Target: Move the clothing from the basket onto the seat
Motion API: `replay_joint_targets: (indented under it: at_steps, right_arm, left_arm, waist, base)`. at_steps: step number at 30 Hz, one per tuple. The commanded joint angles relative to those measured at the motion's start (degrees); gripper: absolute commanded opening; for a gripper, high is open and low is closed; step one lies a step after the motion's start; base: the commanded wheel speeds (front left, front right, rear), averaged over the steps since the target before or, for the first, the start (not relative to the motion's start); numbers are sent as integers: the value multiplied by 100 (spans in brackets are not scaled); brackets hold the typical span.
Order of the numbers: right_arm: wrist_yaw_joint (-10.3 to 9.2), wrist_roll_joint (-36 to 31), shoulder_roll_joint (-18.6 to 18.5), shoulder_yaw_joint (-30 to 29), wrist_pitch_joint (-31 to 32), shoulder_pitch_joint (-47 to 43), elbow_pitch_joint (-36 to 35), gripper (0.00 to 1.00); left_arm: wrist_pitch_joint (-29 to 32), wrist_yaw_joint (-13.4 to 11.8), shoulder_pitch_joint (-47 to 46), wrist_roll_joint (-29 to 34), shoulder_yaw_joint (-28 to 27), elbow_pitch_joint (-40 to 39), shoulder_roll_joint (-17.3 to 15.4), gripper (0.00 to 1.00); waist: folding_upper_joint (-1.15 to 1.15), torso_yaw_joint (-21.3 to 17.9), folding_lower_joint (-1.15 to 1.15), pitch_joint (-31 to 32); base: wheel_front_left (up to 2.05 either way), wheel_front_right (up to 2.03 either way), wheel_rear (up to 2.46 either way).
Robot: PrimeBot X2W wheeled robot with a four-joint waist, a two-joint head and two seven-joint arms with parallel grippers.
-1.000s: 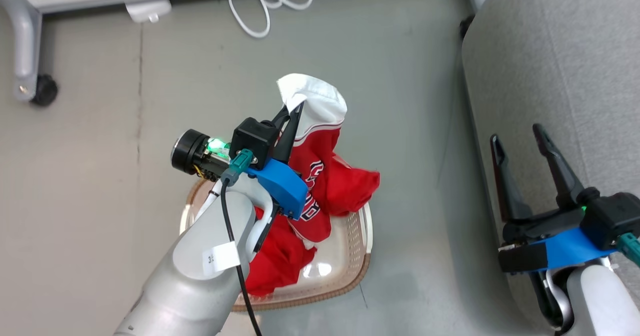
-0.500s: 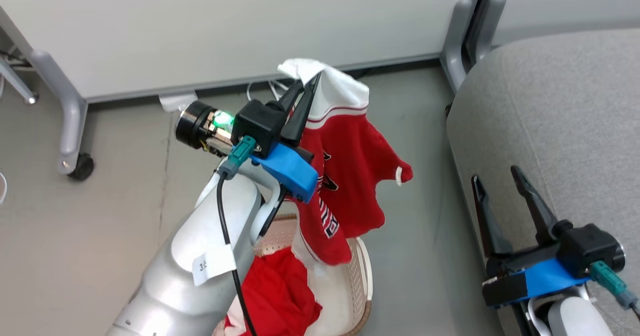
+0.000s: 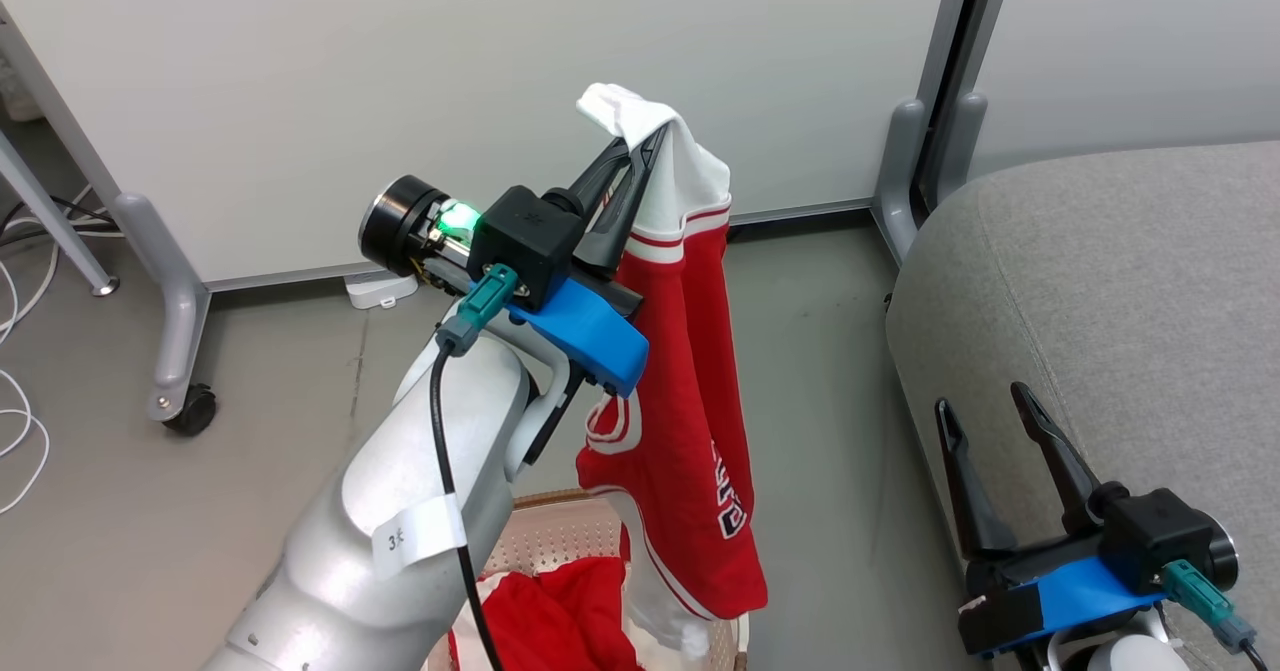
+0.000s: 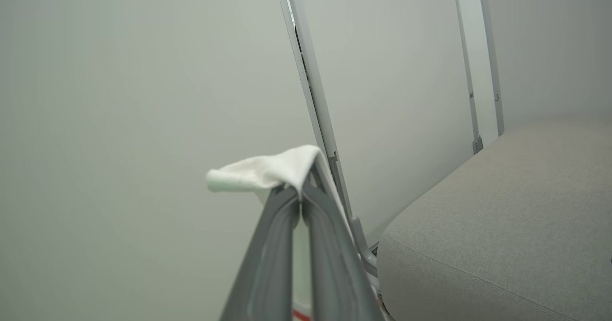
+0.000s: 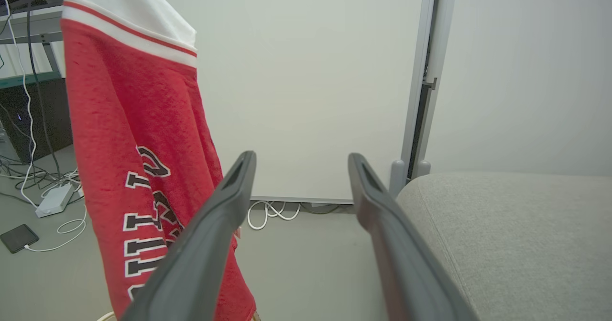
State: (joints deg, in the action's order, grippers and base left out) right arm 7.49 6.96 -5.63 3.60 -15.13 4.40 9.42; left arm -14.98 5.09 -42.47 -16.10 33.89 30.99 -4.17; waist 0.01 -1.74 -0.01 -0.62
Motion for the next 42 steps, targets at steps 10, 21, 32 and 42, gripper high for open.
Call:
replay_joint_targets:
  at_steps: [10, 21, 32, 42]
  right_arm:
    - [1, -30, -76, 499, -4, 296, -213, 100]
    - [1, 14, -56, 1800, -4, 1475, -37, 100]
    - [1, -201, 101, 2049, -4, 2455, 1283, 100]
    - [1, -261, 252, 2050, -4, 2957, 2425, 87]
  left_arm:
    - [16, -20, 69, -50, 80, -91, -77, 0]
    - [64, -52, -150, -76, 276, -160, 11, 0]
    - [50, -114, -534, -173, 703, -257, 115, 0]
    - [25, -400, -849, -602, 1333, -619, 128, 0]
  waist:
    - [-1, 110, 1, 10]
    - [-1, 328, 1, -181]
    - [-1, 744, 1, -512]
    - [-1, 1008, 1, -716]
  base:
    - [0, 0, 0]
    - [0, 0, 0]
    - [0, 0, 0]
    - [0, 0, 0]
